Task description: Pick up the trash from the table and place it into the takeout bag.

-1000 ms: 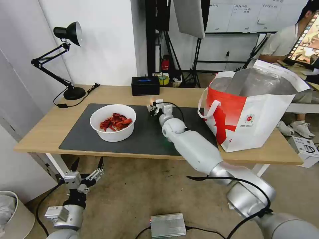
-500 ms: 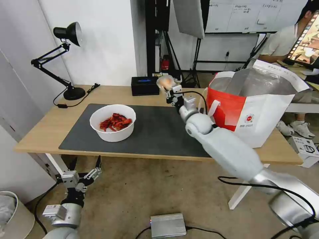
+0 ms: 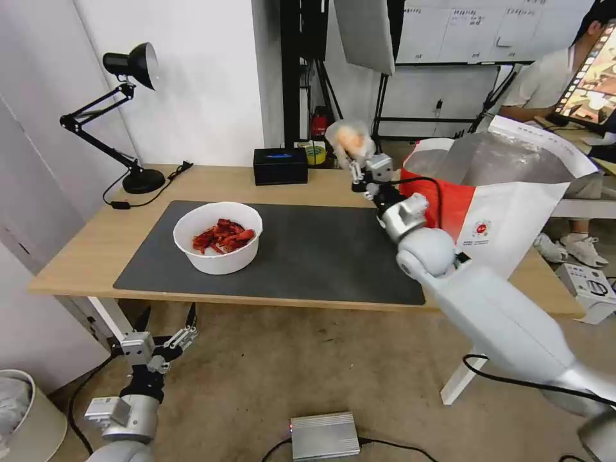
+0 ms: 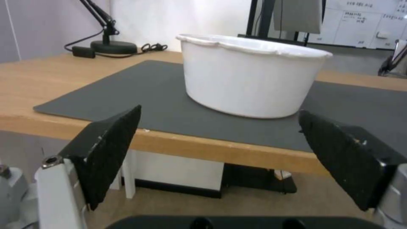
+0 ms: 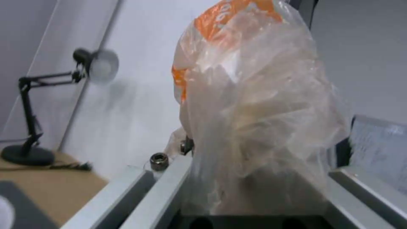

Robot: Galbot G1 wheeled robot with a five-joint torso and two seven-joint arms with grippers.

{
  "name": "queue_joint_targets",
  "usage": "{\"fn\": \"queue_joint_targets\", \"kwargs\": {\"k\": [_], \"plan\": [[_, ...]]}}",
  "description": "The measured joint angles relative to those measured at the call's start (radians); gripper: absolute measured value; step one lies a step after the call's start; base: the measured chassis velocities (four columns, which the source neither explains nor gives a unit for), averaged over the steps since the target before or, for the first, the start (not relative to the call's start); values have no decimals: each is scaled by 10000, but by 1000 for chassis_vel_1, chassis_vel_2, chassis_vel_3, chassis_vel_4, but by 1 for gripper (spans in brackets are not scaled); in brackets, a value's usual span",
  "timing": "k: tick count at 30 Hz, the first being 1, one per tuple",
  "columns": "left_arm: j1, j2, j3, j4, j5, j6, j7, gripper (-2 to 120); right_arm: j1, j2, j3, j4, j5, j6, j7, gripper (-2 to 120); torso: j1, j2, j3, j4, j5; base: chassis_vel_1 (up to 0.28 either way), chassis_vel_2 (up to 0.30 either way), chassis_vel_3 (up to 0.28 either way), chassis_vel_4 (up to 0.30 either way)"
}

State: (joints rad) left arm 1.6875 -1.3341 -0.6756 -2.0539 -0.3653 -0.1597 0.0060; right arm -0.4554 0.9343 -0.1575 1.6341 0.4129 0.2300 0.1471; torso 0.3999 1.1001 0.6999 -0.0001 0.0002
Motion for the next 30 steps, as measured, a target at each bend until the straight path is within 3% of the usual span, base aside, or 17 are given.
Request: {"fn": "queue_joint_targets", "kwargs": {"k": [8, 19, 25, 30], "plan": [[45, -85, 103, 24, 167, 0, 7, 100, -558, -744, 1432, 816, -711, 672, 210, 6, 0, 0, 0, 1, -1, 0, 0, 0, 0], [55, -209, 315, 49, 405, 9, 10, 100, -1139, -1288, 3416, 756, -850, 848, 811, 6, 0, 0, 0, 1, 0, 0, 0, 0, 0], [35, -215, 338, 50, 420, 19, 10, 100, -1579, -1997, 4143, 1037, 534, -285, 818, 6, 0, 0, 0, 0, 0, 0, 0, 0, 0], [34, -196, 339, 118, 419, 18, 11, 100, -2076, -2869, 4903, 1824, 2415, -2233, 822, 6, 0, 0, 0, 0, 0, 0, 0, 0, 0]]}}
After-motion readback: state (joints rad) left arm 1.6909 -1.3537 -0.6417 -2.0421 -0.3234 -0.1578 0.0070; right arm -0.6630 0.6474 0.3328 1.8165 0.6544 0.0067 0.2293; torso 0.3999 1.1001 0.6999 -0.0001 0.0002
